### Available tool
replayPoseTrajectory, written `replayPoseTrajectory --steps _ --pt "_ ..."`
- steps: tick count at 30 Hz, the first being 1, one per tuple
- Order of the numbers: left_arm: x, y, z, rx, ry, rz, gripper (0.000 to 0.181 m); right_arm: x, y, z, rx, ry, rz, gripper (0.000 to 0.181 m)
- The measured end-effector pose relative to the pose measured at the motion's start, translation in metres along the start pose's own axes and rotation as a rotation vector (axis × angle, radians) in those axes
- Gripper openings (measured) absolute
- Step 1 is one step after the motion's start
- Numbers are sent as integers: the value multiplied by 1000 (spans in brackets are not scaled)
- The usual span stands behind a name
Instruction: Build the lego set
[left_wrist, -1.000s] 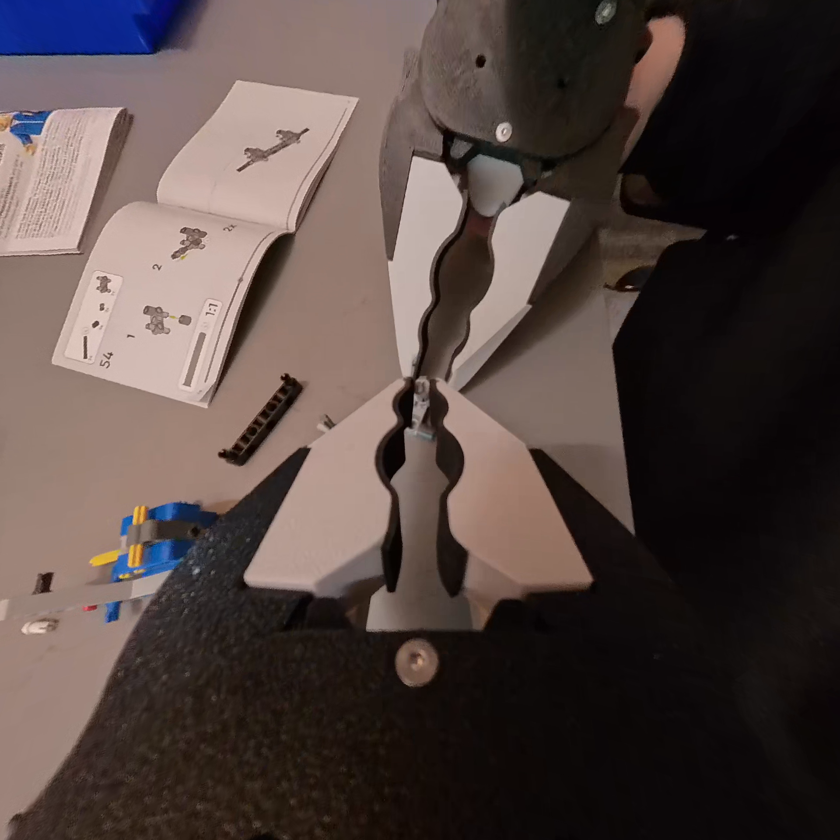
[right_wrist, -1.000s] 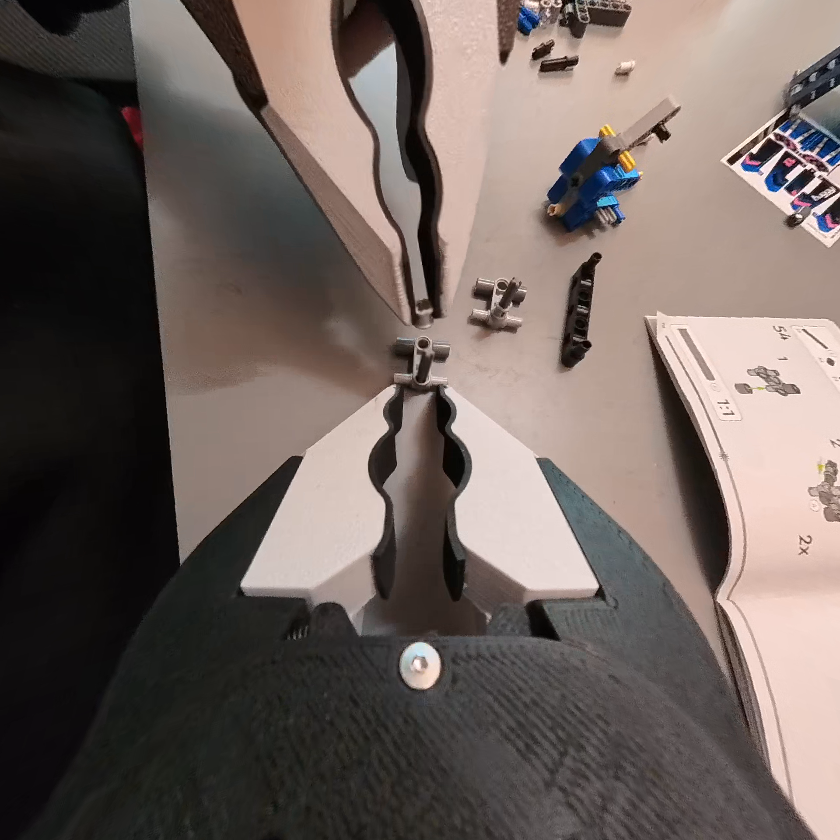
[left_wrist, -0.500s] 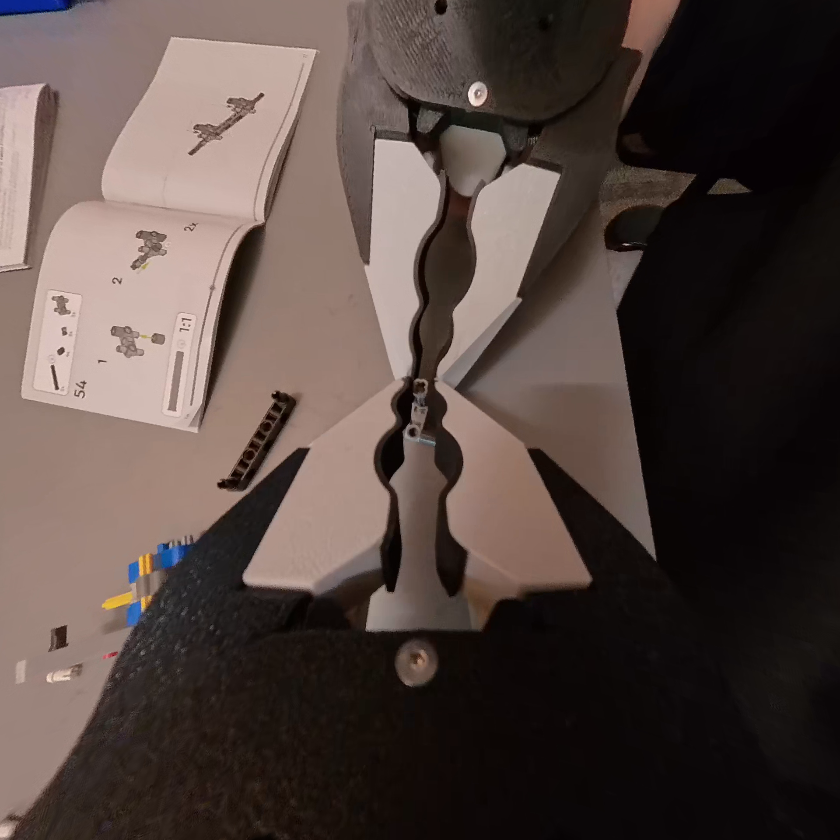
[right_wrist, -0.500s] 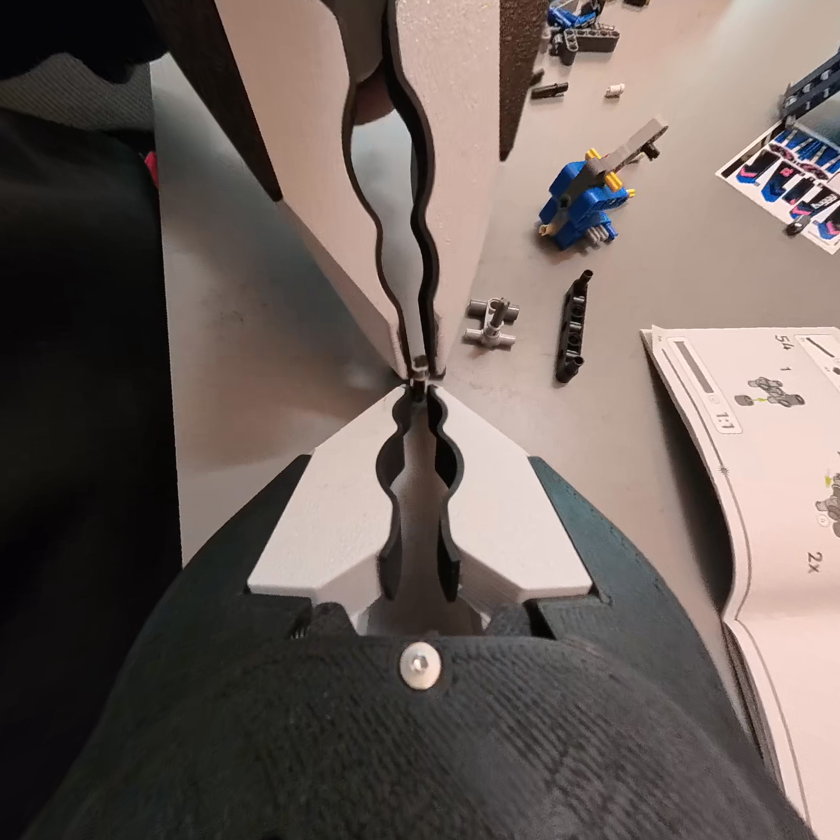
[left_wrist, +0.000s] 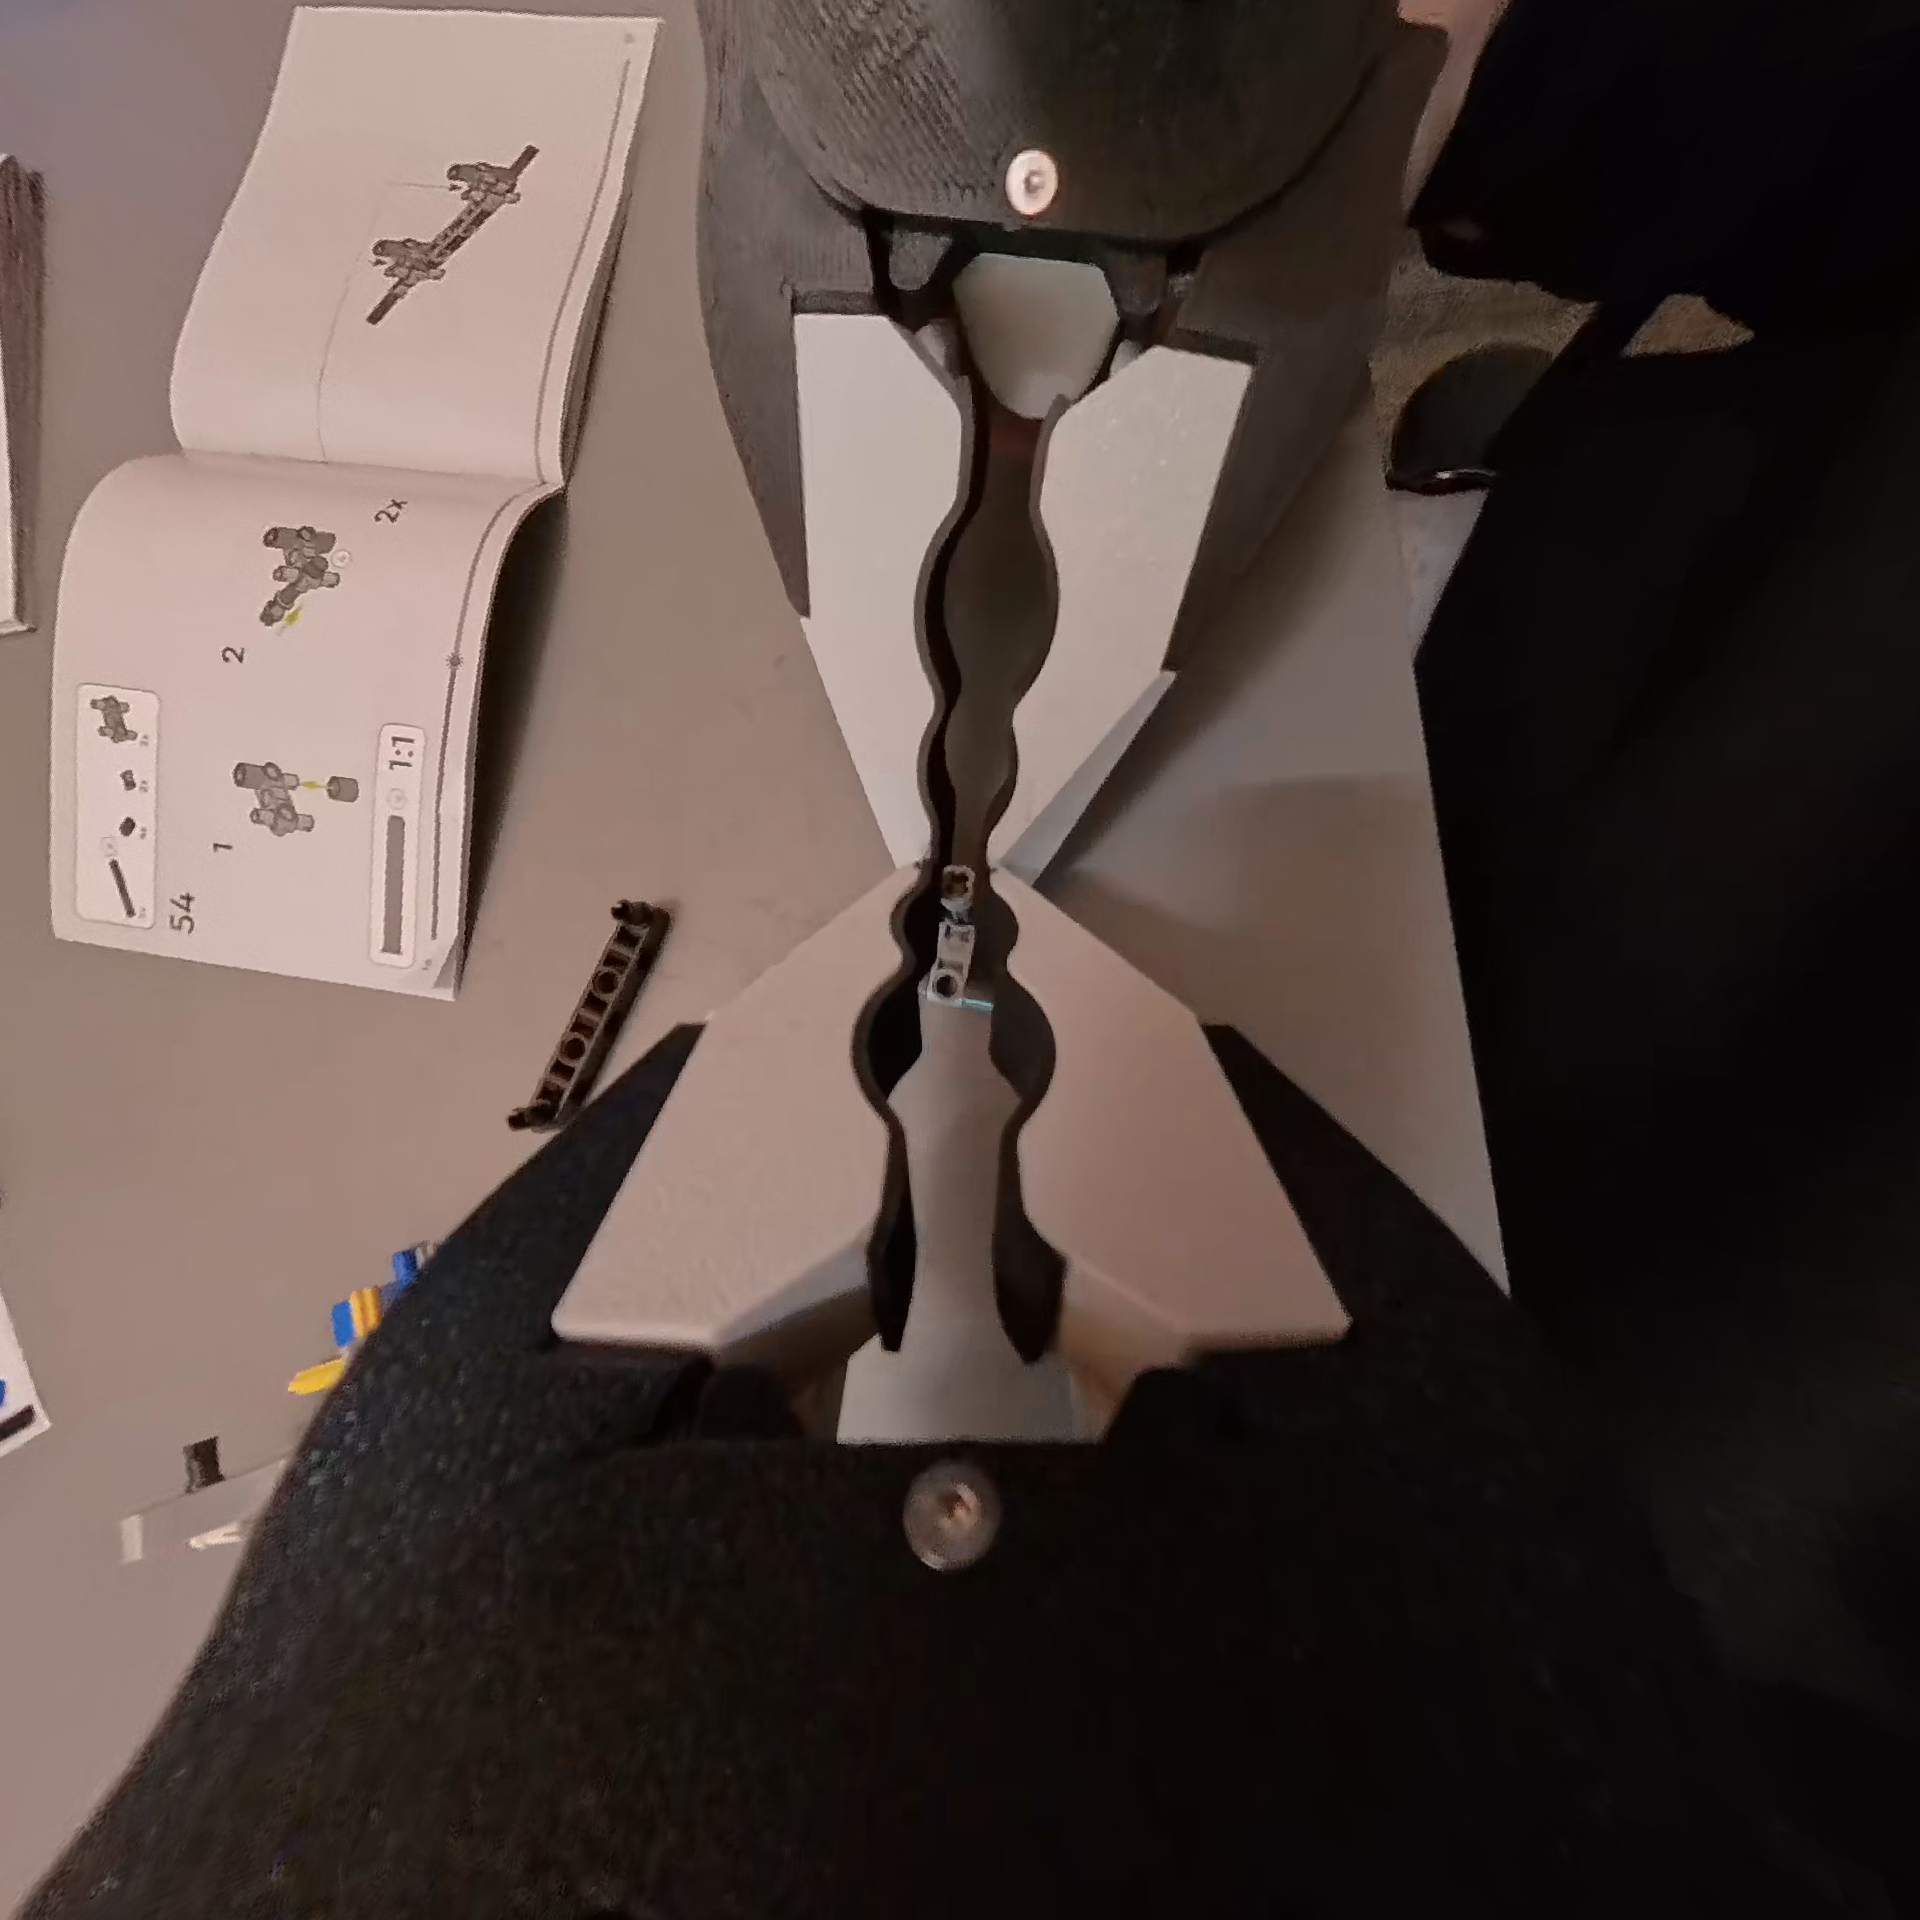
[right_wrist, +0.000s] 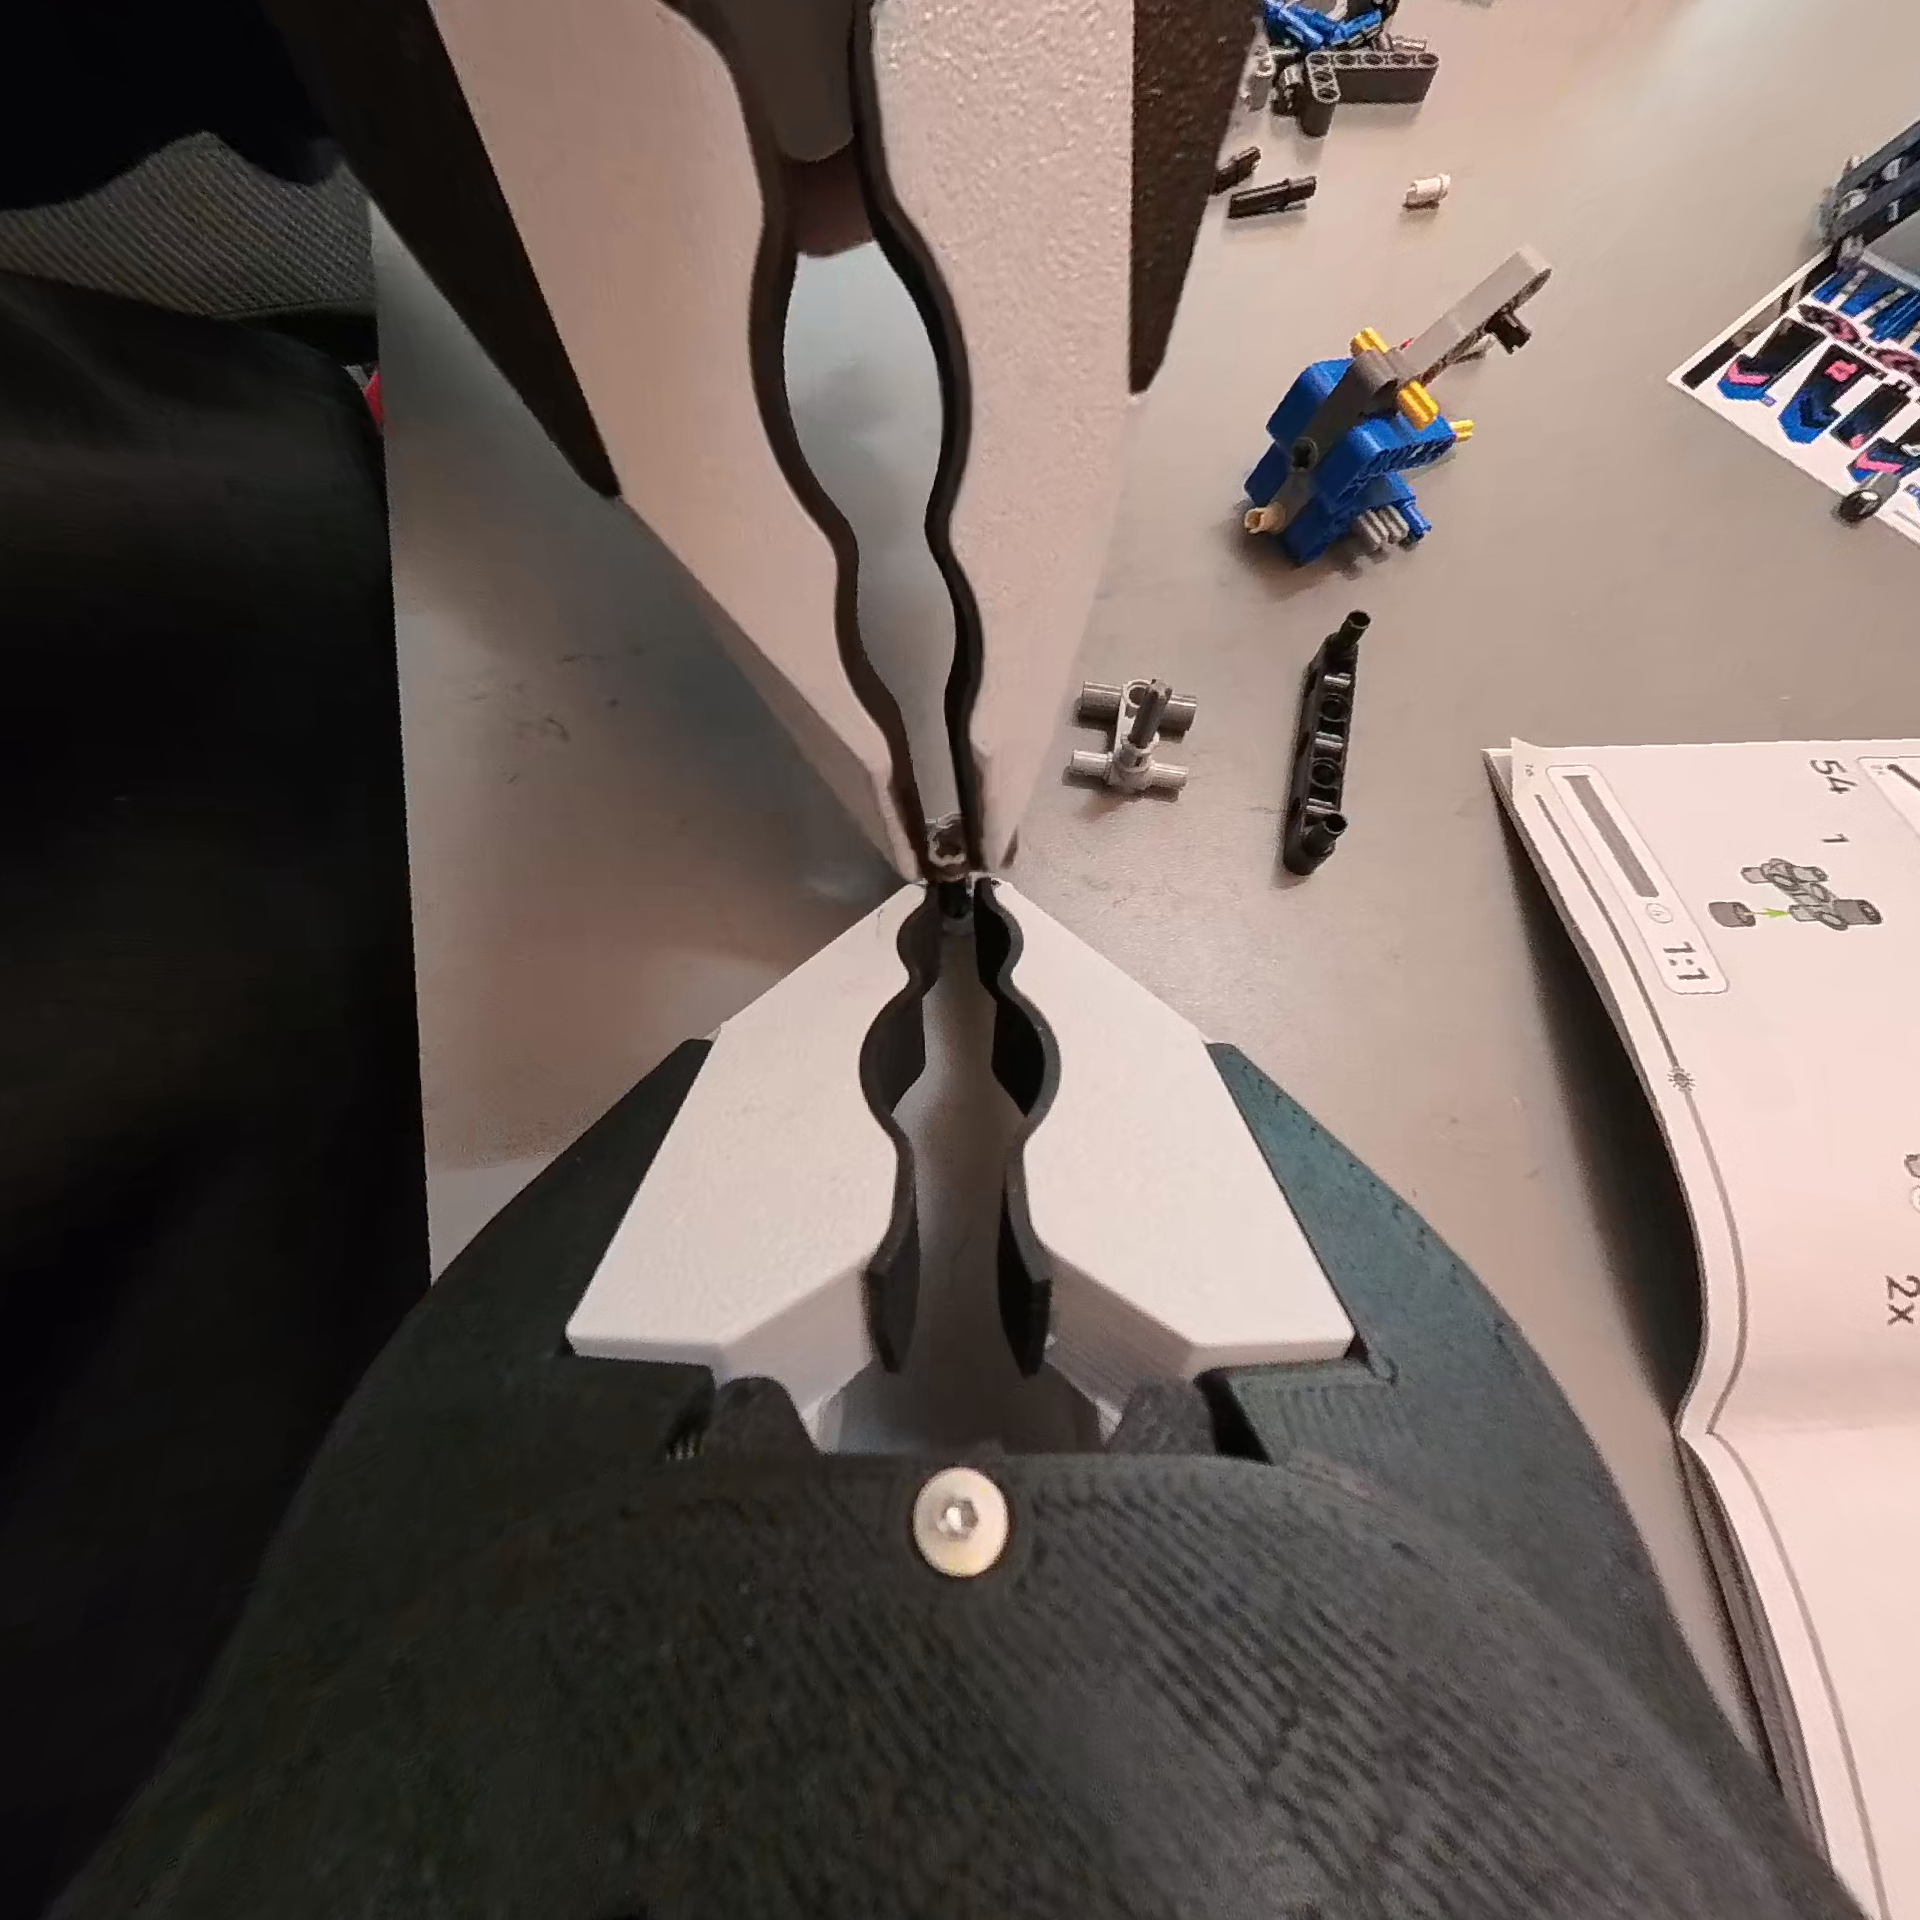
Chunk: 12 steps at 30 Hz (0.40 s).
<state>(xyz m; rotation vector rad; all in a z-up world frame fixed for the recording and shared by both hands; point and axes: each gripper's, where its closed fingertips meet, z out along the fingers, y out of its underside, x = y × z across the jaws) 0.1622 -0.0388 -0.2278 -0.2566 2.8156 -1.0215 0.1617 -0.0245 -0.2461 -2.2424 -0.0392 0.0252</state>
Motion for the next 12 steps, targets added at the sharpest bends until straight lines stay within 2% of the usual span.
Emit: replayPoseTrajectory --steps 1,7,12 --pt "0 0 0 -2 -2 28 3 0 0 0 0 -2 1 4" --pt "-1 1 0 5 12 -9 3 0 0 0 -1 4 -4 5" --pt "-2 0 0 99 29 -26 3 0 0 0 -1 -1 3 4"
